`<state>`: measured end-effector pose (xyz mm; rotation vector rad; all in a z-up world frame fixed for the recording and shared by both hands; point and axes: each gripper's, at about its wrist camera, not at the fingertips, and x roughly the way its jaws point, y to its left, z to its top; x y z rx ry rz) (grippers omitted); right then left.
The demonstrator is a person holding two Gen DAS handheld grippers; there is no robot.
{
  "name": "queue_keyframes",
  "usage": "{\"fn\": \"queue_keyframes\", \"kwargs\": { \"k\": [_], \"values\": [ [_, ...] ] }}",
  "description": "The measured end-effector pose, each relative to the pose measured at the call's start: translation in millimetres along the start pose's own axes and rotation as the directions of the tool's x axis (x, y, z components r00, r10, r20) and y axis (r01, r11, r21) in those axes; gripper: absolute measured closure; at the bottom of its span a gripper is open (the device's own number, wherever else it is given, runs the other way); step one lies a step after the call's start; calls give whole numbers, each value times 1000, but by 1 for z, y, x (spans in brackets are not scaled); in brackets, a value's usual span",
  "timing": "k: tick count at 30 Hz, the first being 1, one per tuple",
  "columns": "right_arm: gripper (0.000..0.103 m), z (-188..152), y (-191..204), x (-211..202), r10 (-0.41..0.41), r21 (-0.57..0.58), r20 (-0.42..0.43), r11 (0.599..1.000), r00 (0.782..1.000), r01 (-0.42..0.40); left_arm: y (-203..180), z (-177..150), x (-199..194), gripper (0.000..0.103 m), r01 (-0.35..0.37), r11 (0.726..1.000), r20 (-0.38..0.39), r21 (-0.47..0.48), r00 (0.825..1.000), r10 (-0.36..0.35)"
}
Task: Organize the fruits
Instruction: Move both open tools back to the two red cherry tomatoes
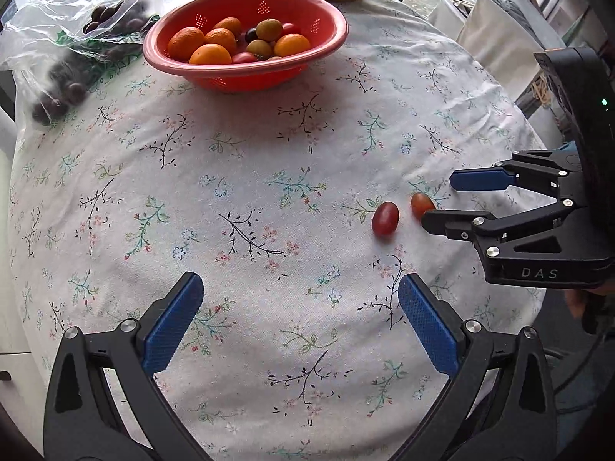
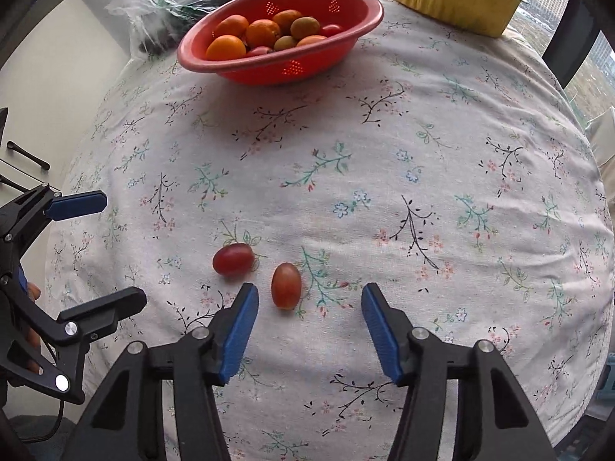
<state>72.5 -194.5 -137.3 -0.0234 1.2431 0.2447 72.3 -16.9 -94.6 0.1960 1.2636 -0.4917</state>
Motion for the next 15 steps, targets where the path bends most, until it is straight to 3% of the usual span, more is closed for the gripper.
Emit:
{"fn": "queue_keyframes", "kwargs": {
  "k": [10,15],
  "values": [
    [51,7,12,14,-29,-36,-14,999,999,28,7,-2,-6,0,-7,1000,0,-30,1000,7],
    [63,8,18,16,-63,-82,-22,995,998,61,6,2,-5,0,-17,999,1,-28,1000,17]
  ]
}}
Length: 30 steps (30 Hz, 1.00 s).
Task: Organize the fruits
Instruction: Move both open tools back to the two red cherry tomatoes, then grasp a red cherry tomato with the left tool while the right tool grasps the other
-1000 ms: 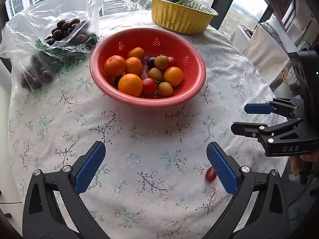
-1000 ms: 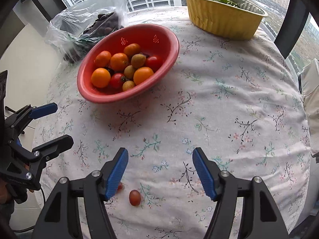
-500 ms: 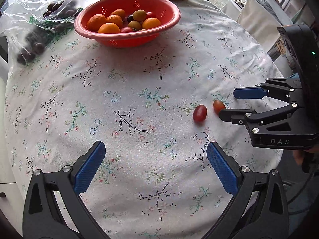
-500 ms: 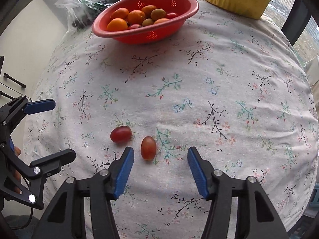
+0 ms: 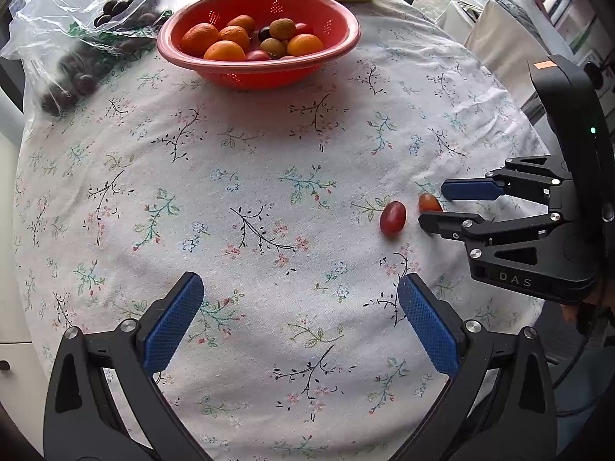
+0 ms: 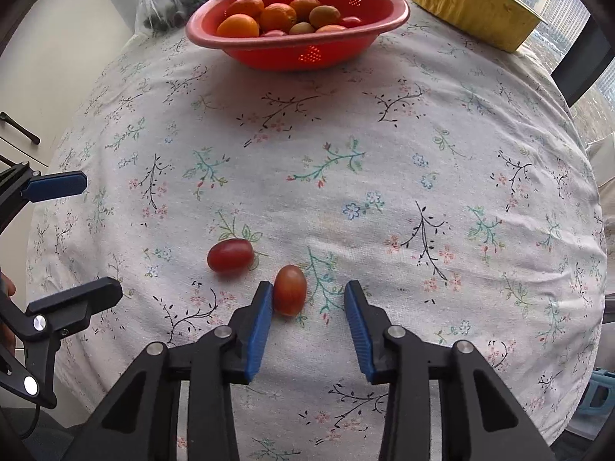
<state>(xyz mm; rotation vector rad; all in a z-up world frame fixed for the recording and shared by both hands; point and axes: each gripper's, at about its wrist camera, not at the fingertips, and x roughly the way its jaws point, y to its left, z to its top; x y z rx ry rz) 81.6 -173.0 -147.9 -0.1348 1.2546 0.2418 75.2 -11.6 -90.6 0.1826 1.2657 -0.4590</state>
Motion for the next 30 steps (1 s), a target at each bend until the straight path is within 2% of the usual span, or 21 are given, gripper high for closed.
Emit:
{"fn": "queue_keyframes", "kwargs": {
  "k": [6,10,17,22,25,30],
  "values": [
    [75,-1,4,0,18,-19,-3,1000,1000,-18,-7,10,8,0,1,1000,-1,16,1000,-1],
    [83,-3,-2,-3,70,18,-7,997,997,-70,-15,18,13,0,15,999,0,36,1000,-15],
    [84,-4,-24,-14,126,91,13,988,992,-127,-35,33,30,0,39,995,-14,96,999,-38],
    [84,-3,-32,-20,127,101,21,987,992,-128,-43,43,40,2,64,990,-22,129,998,-62],
    [84,-4,-37,-20,131,114,20,985,991,-132,-47,46,47,9,74,986,-38,152,997,-69],
    [84,-2,-31,-19,175,98,14,980,985,-175,-46,45,49,9,78,985,-38,155,997,-73]
  ]
}}
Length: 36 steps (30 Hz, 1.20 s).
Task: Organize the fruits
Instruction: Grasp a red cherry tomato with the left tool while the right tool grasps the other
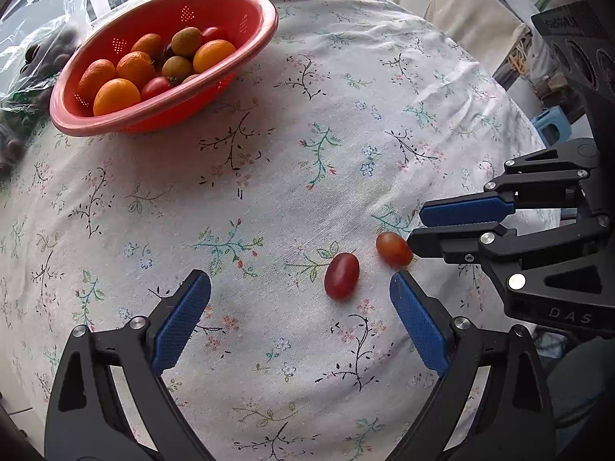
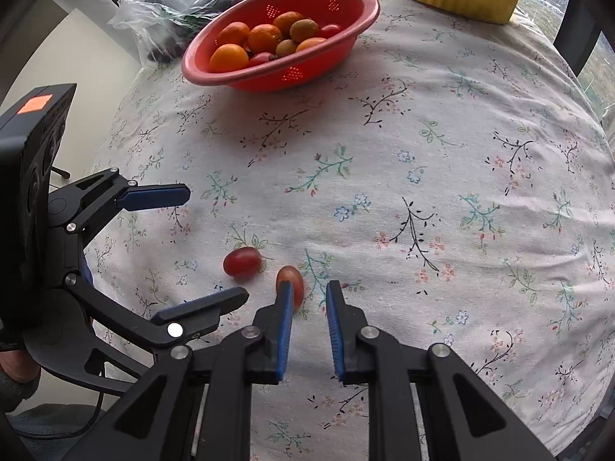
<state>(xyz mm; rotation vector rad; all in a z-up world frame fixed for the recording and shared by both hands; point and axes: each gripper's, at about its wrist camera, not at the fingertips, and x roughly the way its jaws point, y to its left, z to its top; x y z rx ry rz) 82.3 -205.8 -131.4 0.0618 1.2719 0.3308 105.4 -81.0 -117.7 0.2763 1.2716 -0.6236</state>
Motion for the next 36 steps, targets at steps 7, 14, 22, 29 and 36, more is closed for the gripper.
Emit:
{"fn": "queue_keyframes", "kwargs": {
  "k": [7,14,22,29,36],
  "values": [
    [83,3,17,12,-8,-50,-24,999,1000,7,12,-11,-3,9,-31,999,-7,-14,1000,31],
    [78,1,27,26,-73,-113,-46,991,996,68,27,-21,-9,9,-46,998,-5,-40,999,46],
    [84,3,28,29,-73,-107,-47,992,996,68,16,-17,-8,9,-19,1000,-1,0,1000,19],
    [84,-1,11,17,-50,-40,-38,998,998,49,6,-8,-1,18,23,999,-13,42,1000,-22],
    [84,1,3,14,-53,-9,-24,999,998,52,1,1,6,43,36,996,-17,86,999,-35]
  ]
}}
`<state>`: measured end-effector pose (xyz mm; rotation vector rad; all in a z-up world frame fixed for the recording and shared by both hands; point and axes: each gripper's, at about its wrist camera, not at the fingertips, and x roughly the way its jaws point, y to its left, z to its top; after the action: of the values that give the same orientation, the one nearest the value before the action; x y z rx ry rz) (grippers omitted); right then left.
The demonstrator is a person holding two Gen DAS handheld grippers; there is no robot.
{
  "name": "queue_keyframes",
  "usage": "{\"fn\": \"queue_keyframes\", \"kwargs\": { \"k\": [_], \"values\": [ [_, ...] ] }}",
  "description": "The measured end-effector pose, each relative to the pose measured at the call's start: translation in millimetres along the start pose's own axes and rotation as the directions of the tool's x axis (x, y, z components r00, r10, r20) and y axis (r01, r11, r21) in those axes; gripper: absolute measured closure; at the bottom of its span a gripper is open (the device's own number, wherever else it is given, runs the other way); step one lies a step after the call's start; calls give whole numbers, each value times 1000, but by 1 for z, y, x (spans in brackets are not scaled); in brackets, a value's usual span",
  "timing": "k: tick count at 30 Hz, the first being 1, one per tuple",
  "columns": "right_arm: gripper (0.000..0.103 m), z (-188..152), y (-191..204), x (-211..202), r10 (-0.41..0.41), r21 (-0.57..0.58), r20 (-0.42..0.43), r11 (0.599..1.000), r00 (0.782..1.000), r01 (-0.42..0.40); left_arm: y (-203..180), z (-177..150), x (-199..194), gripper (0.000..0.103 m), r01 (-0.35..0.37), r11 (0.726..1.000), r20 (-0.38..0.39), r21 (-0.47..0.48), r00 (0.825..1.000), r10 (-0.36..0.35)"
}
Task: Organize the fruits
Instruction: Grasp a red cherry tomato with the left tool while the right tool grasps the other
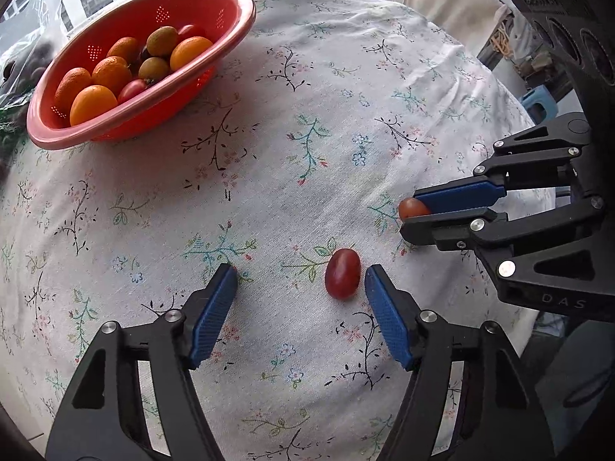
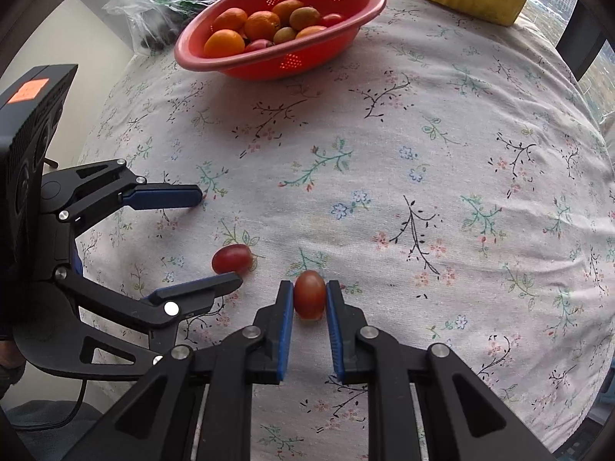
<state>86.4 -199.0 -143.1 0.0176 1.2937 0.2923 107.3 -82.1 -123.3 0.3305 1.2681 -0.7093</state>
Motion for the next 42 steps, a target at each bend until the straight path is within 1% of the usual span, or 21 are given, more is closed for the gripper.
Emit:
{"fn": "queue_keyframes", "kwargs": {
  "k": [2,7,9,11,12,13,14,18,23,29,34,36,42],
  "values": [
    [84,0,0,0,-1,4,1,1000,1000,1,0,2,0,46,11,1000,1,7,1000,-11],
    [84,0,-1,0,-2,5,1,1000,1000,2,-9,3,1,53,8,999,1,53,1000,-8],
    [84,0,-1,0,-2,6,1,1000,1000,2,-12,3,1,62,18,998,2,68,1000,-18],
    [84,0,-1,0,-2,5,1,1000,1000,2,-14,2,1,63,18,997,2,78,1000,-19],
    [84,0,-1,0,-2,5,0,1000,1000,2,-14,2,1,65,20,997,3,79,1000,-20],
    [84,0,-1,-1,-2,4,0,1000,1000,2,-14,2,1,69,27,997,5,77,1000,-28],
    [84,0,0,-1,-2,3,0,1000,1000,2,-13,2,1,77,24,997,6,76,1000,-24],
    [84,0,-2,-2,-2,8,4,1000,1000,2,-9,2,0,77,44,997,6,60,999,-44],
    [84,1,-2,-4,1,20,12,1000,1000,-1,-1,1,-2,78,75,997,14,6,997,-75],
    [84,0,-5,-7,9,28,16,1000,1000,-10,6,-2,-6,78,84,996,26,-29,996,-83],
    [84,2,-4,-9,11,18,15,1000,1000,-11,4,-2,-6,79,83,996,22,-20,996,-82],
    [84,2,-4,-9,11,14,13,1000,1000,-11,1,-2,-3,79,86,996,4,-4,996,-86],
    [84,2,-4,-9,9,18,13,1000,1000,-9,-9,3,1,79,71,996,-4,55,997,-71]
  ]
}}
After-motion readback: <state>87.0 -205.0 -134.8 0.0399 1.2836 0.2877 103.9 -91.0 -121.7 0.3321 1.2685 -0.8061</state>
